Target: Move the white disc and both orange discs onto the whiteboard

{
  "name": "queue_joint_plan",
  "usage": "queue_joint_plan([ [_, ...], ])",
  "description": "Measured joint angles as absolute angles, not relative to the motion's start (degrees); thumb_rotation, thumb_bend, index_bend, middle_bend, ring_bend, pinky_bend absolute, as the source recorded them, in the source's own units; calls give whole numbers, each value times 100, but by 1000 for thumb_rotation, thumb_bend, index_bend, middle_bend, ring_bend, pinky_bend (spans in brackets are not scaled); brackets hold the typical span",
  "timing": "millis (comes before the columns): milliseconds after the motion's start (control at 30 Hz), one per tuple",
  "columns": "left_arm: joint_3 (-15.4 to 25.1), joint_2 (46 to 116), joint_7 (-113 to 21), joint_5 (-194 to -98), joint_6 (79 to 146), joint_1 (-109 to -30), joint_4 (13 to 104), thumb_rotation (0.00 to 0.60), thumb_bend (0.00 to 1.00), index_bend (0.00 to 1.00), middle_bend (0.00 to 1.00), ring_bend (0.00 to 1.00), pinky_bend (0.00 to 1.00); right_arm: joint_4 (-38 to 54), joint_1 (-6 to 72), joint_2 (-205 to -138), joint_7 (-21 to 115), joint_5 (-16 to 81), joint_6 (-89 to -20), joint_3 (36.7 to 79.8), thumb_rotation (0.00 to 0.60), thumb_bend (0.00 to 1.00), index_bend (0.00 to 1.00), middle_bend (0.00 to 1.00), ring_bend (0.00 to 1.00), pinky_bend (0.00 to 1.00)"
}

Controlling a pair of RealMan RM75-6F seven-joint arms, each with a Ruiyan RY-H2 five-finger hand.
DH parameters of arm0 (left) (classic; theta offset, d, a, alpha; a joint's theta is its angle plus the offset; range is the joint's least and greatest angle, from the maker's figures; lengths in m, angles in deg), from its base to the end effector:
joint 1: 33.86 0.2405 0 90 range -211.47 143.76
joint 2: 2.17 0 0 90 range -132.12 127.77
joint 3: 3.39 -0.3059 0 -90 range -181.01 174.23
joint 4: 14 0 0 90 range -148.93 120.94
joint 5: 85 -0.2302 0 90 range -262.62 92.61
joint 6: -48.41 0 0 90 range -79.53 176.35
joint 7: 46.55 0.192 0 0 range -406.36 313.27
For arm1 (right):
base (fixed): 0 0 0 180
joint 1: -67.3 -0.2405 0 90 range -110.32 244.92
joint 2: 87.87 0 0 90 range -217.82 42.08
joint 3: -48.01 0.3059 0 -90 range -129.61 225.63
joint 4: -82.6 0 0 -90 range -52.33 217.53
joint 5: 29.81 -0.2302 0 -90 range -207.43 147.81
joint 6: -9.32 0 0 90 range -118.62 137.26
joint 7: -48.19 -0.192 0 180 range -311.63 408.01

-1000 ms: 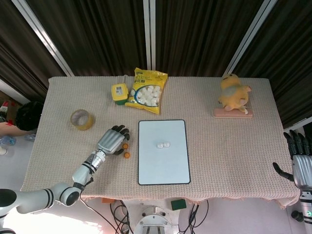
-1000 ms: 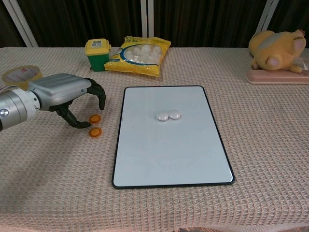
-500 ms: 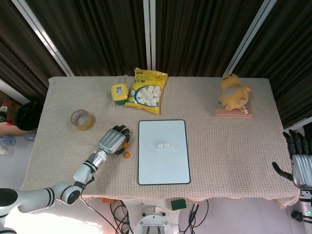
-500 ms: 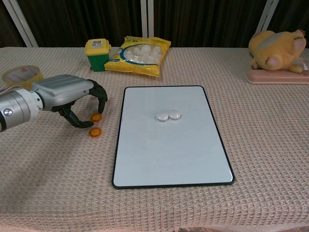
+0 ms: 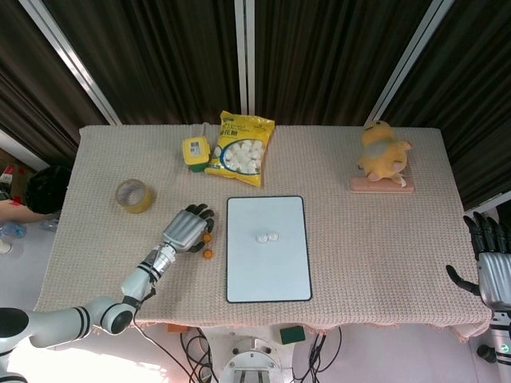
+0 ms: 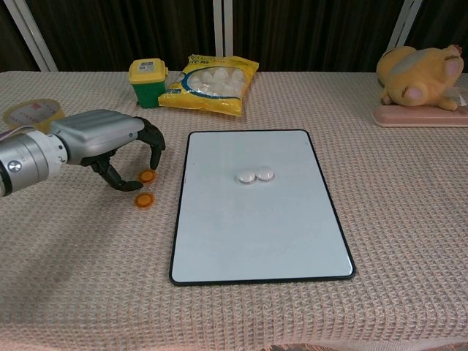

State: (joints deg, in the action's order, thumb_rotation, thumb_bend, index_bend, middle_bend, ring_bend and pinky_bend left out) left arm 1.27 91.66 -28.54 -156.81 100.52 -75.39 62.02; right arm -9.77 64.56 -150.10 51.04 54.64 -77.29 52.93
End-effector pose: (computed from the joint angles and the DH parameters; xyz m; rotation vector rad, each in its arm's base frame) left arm -0.1972 0.4017 -0.1015 -2.0368 -0.8488 -0.8201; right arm -0.3725 -0.2289 0.1880 1.3315 -0.8275 0.8460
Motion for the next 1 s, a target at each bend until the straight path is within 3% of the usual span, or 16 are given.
queue_joint_plan([
  [500,386,9166,-2017,-15522,9857,-8018,7168,600,282,530,235,119,219,-901,6449,-15036,5007,5470,-7699,5279,600,207,0,0,0,0],
  [800,503,9812,-1318,-15377,9745,-8499,7241,600,282,535,235,120,211,-891,6509,-14992,4924,5491,-7796,5272,600,207,0,0,0,0],
  [1000,623,10261,-1126,-15276,9658,-8794,6793,600,282,542,235,119,196,-881,6558,-14962,4837,5536,-7880,5261,600,206,0,0,0,0],
])
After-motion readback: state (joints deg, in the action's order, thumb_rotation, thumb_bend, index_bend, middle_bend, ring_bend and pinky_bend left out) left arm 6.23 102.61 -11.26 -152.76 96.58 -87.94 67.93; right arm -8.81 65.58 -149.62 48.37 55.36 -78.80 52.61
